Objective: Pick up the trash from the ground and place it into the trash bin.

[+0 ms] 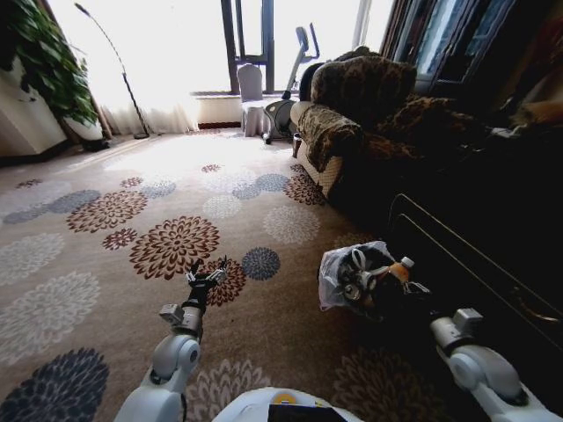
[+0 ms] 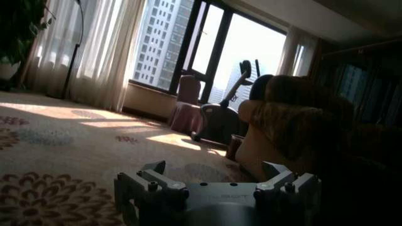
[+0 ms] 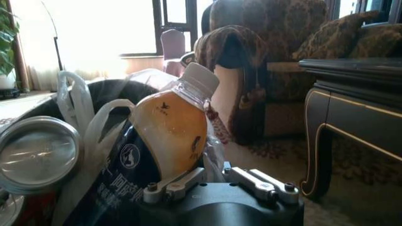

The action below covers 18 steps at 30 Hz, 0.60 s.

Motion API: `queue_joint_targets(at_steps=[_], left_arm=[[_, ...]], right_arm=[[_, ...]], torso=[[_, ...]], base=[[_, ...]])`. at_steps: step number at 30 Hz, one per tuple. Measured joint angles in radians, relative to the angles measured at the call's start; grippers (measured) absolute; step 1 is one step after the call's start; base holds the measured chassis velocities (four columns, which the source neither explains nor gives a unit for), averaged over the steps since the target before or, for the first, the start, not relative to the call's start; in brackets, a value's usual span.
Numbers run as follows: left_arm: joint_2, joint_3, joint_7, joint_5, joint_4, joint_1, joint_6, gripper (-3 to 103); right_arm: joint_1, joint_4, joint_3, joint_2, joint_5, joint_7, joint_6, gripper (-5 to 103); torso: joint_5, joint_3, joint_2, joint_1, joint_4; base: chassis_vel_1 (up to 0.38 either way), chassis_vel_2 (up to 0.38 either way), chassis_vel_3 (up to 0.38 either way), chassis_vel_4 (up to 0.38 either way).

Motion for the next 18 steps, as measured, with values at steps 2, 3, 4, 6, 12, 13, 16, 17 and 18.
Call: queue_joint_targets(at_steps=[2,3,4,6,12,13,16,17,18], left_arm=[[0.0,0.0,0.0,0.0,0.0,0.0,0.0,100],[0.0,0.0,0.0,0.0,0.0,0.0,0.0,100],[0.0,0.0,0.0,0.0,0.0,0.0,0.0,100],[0.0,0.0,0.0,0.0,0.0,0.0,0.0,100],[0.0,0.0,0.0,0.0,0.0,0.0,0.0,100],[0.0,0.0,0.0,0.0,0.0,0.0,0.0,100],[0.0,0.0,0.0,0.0,0.0,0.0,0.0,100],[0.0,0.0,0.0,0.0,0.0,0.0,0.0,100],[0.0,0.0,0.0,0.0,0.0,0.0,0.0,100]], right_arm=[[-0.02,0.024,-0.007,-0.002,-0.022,0.012,-0.008,0],[-0.045,0.056,-0.018,-0.005,-0.048,0.024,-0.018,0],[-0.098,0.119,-0.043,-0.011,-0.101,0.045,-0.043,0],[-0.142,0.17,-0.062,-0.016,-0.146,0.062,-0.064,0],[-0.151,0.185,-0.065,-0.018,-0.159,0.075,-0.068,0],[-0.151,0.185,-0.065,-0.018,-0.159,0.075,-0.068,0],[-0.143,0.187,-0.07,-0.023,-0.157,0.085,-0.076,0],[-0.117,0.187,-0.079,-0.033,-0.14,0.102,-0.091,0],[-0.117,0.187,-0.079,-0.033,-0.14,0.102,-0.091,0]], torso=[[0.0,0.0,0.0,0.0,0.0],[0.0,0.0,0.0,0.0,-0.0005],[0.0,0.0,0.0,0.0,-0.0006],[-0.0001,0.0,0.0,0.0,-0.0006],[0.0008,0.0,0.0,0.0,-0.0001],[0.0008,0.0,0.0,0.0,-0.0001],[-0.0004,0.0,0.0,0.0,-0.0008],[0.0001,0.0,0.0,0.0,-0.001],[0.0001,0.0,0.0,0.0,-0.001]], base=[[0.0,0.0,0.0,0.0],[0.0,0.0,0.0,0.0],[0.0,0.0,0.0,0.0],[0.0,0.0,0.0,0.0],[0.0,0.0,0.0,0.0],[0.0,0.0,0.0,0.0],[0.0,0.0,0.0,0.0],[0.0,0.0,0.0,0.0],[0.0,0.0,0.0,0.0]])
